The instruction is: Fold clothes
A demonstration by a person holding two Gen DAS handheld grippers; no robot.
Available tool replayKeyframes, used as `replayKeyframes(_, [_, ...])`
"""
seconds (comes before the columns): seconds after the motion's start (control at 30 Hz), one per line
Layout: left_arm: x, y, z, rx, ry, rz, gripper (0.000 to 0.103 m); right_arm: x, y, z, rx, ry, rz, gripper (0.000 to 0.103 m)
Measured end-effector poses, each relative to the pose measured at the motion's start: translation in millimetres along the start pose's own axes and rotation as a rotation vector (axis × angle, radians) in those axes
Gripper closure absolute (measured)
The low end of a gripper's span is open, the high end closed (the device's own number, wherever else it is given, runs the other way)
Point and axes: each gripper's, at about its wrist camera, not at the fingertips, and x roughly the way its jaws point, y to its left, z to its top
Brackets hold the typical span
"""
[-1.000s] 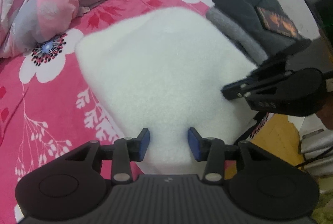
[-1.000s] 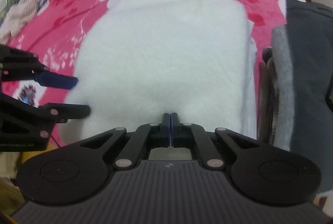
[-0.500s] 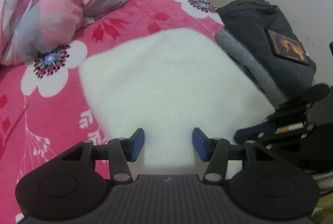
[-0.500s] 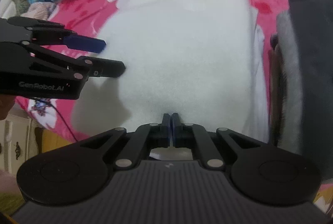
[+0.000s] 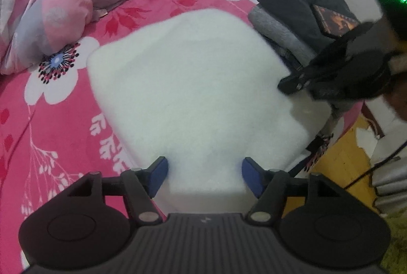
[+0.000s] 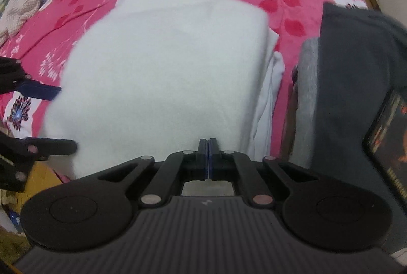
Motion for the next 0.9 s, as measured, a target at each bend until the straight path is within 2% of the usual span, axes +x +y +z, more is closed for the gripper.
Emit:
replayKeyframes(0.1, [1.1,-0.7,-0.6,-0.013,0.004,0.011,0.034,-19.9,-9.2,13.4,0.048,-0.044,0.03,0.103])
replayKeyframes(0.2, [2.4,-4.1,-0.6,-0.023,0.006,0.033,0.033,-20.9,-17.8,33.0,0.04,-0.107,0.005,0.103])
replayKeyframes(0.4, [3.6,-11.0,3.4,-0.057,0.007,0.076,0.032,28.0,-37.8,50.2,0.075,-0.089,-0.029,0.102])
replayKeyframes(0.47, [1.8,-11.1,4.9,-0.069,0.016,0.086,0.032,15.4,-34.1,50.1,0.056,-0.112,-0.023,0.102])
replayKeyframes(0.57, [-7.7,-12.4,4.5,-0.083,-0.011,0.103,0.034,-15.8,-22.9,39.0,0.032,-0.152,0.016,0.101])
replayKeyframes(0.7, [-16.1,-14.5,1.3,-0.094,-0.046,0.084,0.034,-39.1,-6.4,7.9,-0.029,-0.127,0.075,0.101])
replayKeyframes(0.73, [-13.7,-15.2,-0.1,-0.099,-0.042,0.075,0.034,-36.3,-2.6,0.8,-0.032,-0.095,0.083,0.101])
replayKeyframes(0.8, [-5.6,-19.1,-3.3,-0.085,-0.037,0.088,0.033,-24.6,2.1,-12.9,0.008,-0.026,0.108,0.101])
replayKeyframes(0.9, [-1.0,-23.4,-6.0,-0.063,-0.043,0.108,0.031,-10.7,4.8,-24.9,0.077,0.057,0.093,0.101])
